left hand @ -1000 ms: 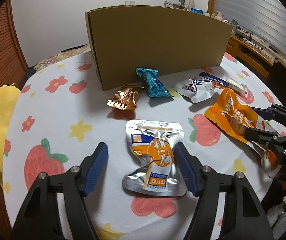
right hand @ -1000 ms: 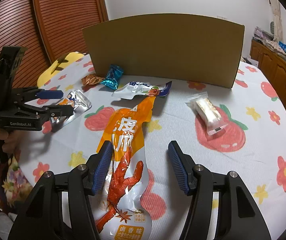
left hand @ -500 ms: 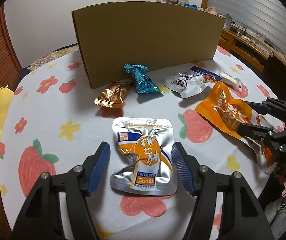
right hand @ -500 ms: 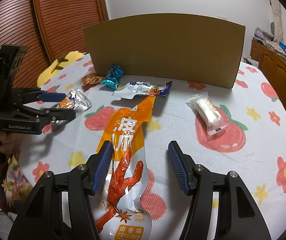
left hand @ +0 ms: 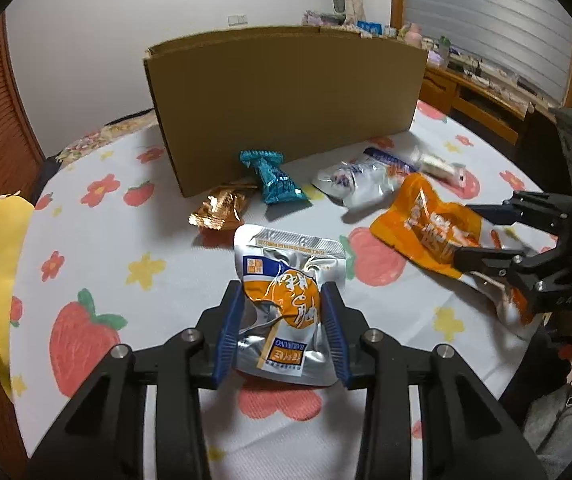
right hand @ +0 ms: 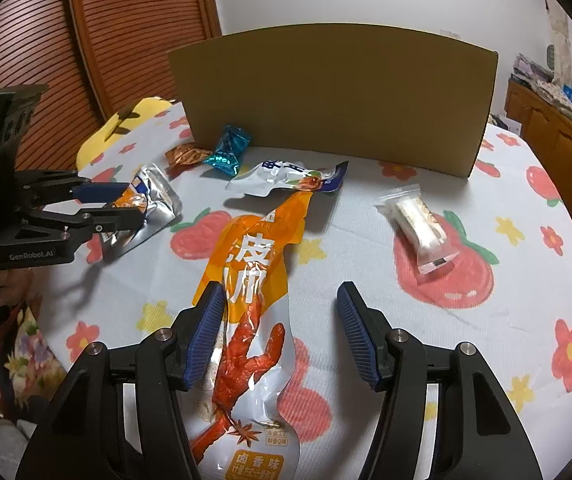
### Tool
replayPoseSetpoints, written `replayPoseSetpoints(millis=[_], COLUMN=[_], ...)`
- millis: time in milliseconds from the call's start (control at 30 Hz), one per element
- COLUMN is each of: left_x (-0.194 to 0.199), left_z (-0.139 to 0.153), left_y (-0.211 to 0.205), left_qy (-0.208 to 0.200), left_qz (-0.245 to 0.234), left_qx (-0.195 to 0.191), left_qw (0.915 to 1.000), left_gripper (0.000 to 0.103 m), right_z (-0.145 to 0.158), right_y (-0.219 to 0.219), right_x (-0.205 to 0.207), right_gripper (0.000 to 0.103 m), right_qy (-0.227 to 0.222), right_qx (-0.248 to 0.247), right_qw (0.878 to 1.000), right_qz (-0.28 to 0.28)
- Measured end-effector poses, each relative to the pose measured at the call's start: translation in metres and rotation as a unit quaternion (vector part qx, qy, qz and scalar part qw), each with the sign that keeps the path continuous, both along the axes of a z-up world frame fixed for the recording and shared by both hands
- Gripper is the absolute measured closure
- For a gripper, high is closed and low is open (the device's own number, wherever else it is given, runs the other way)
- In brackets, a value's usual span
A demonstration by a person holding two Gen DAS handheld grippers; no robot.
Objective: Organize snacks
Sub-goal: 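Grasp the orange chicken-feet pack with the right tool while the left tool grasps the foil pouch, then carry both packs over the cardboard box and open both tools to drop them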
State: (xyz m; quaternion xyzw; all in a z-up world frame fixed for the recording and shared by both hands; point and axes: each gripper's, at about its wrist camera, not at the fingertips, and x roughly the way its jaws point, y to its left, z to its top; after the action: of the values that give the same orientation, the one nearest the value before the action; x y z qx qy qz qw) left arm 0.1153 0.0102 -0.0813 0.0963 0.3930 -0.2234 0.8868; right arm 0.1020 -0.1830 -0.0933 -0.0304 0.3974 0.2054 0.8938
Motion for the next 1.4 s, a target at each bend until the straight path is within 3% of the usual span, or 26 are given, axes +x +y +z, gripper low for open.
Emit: replayPoseSetpoints(millis=[200,267,333,533,800,1400], left_x=[-0.005,-0.004,-0.003,-0.004,-0.006,-0.005], left_z=[0.009,0.01,0.009,0.008,0.015,0.042], left_y=[0.007,0.009,0.012,0.014,0.021,0.02], left_qy=[-0.021,-0.022,-0.02,-0.017,-0.028,-0.065], left_qz=[0.014,0.018,0.021,0.029,0.04,0.047], left_qx=[-0.011,-0.017,-0.021,-0.029,-0.048,-0.077], left_qw=[0.9996,0.9995,0.9994,0.999,0.9977,0.9938], left_gripper=[0.065,0.065,0.065,0.065,0.065,0.065], right_z=[-0.001,-0.001,0.0,0.004,0.006,0.041], right_y=[0.003,0.002,0.003,0.01,0.008,-0.011], right_x=[-0.001,-0.002,-0.004,-0.007,-0.01,-0.019], right_gripper=[0.041,0.047,0.072,0.081,0.084,0.085], right_qy=[0.0,-0.001,0.005,0.001,-0.004,-0.043], right_qx=[-0.004,-0.003,0.011,0.006,0.017,0.036], right_qw=[1.0,1.0,1.0,0.999,0.999,0.998], right_qz=[0.006,0.009,0.025,0.036,0.032,0.014])
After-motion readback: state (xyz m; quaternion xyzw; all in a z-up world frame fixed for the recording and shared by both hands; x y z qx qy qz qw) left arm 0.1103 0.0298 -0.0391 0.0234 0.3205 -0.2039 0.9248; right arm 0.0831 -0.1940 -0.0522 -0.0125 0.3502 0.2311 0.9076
